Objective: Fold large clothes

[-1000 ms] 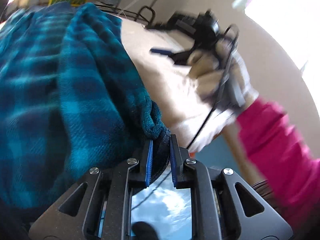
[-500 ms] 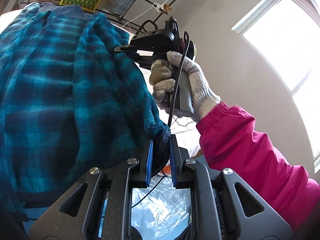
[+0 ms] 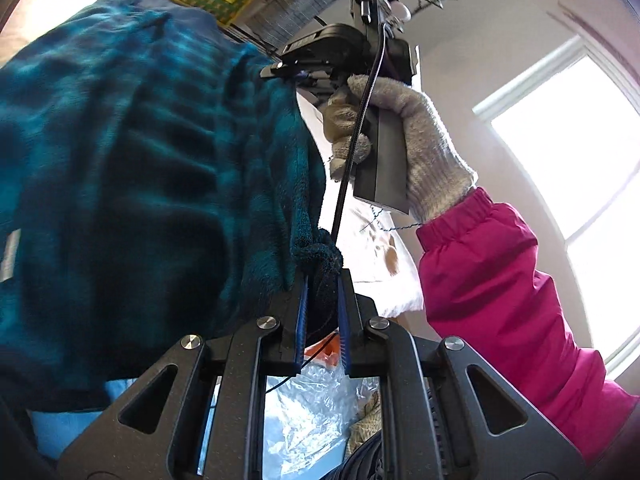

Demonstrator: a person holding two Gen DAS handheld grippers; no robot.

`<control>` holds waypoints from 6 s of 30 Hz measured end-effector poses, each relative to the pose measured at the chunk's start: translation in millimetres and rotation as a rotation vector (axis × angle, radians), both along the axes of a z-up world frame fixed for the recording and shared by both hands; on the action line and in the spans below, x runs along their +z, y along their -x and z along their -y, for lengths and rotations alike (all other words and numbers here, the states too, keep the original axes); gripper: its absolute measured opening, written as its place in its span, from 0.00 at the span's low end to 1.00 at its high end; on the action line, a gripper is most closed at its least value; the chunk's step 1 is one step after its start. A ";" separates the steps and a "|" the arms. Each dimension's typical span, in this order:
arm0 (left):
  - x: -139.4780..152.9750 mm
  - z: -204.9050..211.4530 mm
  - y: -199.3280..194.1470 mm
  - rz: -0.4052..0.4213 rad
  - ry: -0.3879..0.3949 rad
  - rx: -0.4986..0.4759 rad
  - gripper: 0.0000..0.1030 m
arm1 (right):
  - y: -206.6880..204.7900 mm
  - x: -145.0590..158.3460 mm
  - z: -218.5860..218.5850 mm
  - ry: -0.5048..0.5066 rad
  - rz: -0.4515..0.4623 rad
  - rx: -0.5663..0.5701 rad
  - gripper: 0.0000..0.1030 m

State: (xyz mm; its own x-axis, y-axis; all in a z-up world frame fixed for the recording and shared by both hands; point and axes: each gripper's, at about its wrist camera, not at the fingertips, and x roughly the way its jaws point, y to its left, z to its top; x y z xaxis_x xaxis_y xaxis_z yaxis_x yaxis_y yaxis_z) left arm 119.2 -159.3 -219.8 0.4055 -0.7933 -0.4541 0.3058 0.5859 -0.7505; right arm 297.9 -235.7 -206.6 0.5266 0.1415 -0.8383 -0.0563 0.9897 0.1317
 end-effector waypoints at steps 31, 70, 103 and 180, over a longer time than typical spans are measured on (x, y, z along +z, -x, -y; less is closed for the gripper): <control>-25.7 -71.8 15.2 -0.110 0.001 0.123 0.08 | -0.3 -10.0 -88.8 -0.140 -0.072 0.255 0.14; 4.4 -65.4 8.9 0.020 -0.236 0.113 0.09 | 199.9 -55.4 17.4 -0.423 -0.252 0.182 0.12; 7.7 -132.2 22.6 0.109 -0.420 0.158 0.26 | 162.7 69.4 -17.6 -0.205 0.063 0.294 0.44; 18.6 -131.7 -19.1 0.068 -0.413 0.120 0.18 | -183.0 -16.8 -108.8 -0.180 -0.050 0.275 0.64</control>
